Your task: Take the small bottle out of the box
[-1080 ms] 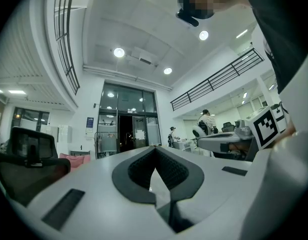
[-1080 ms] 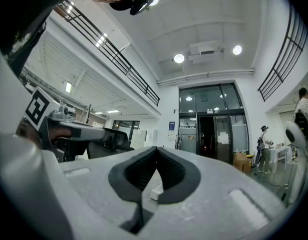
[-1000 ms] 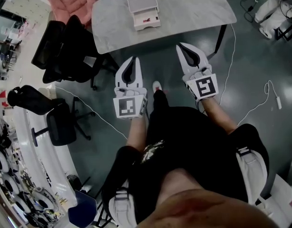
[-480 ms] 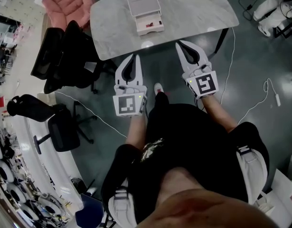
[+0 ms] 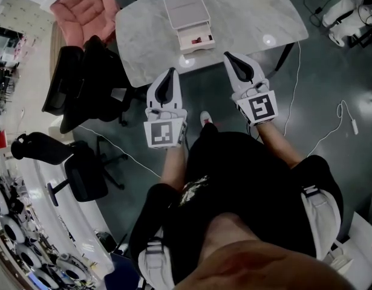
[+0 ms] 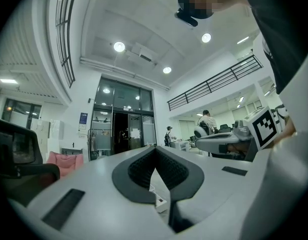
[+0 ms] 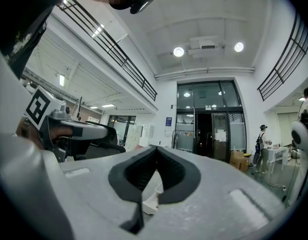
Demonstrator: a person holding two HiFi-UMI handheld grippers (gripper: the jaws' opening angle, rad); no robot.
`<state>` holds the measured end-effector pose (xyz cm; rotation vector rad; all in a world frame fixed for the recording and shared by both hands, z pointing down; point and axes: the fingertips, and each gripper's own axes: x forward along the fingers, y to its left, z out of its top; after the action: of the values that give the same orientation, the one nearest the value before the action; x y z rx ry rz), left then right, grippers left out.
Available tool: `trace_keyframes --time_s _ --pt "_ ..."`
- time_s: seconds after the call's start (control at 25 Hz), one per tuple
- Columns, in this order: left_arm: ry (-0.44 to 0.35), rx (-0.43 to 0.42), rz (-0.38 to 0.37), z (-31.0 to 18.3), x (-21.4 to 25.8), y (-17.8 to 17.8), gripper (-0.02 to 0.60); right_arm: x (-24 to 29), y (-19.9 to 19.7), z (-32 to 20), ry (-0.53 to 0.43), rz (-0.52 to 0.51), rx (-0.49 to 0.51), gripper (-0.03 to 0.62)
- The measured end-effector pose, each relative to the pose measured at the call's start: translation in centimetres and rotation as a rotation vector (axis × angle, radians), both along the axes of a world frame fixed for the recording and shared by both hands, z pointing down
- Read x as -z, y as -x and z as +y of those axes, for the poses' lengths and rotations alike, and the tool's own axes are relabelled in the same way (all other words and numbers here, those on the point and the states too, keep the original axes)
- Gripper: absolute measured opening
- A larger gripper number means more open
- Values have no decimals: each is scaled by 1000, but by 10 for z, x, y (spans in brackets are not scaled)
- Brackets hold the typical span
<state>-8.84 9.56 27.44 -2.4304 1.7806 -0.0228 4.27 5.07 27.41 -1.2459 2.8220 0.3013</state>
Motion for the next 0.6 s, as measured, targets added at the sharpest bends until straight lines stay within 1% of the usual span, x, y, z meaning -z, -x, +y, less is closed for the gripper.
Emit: trace_keyframes --time_s 0.16,0.24,0.4,0.52,0.6 --pt "9 -23 29 -13 7 1 12 0 8 -10 17 1 -16 -5" --pt "6 -34 39 -18 8 1 12 1 9 -14 9 1 -22 -6" --pt "-1 -47 35 -27 3 3 12 0 13 -23 3 15 -28 -5" --pt "-26 -46 11 -32 -7 14 12 -6 20 -29 -10 18 -24 -6" --pt "-12 -47 36 -35 -5 15 12 -6 27 -31 -15 19 -15 -5"
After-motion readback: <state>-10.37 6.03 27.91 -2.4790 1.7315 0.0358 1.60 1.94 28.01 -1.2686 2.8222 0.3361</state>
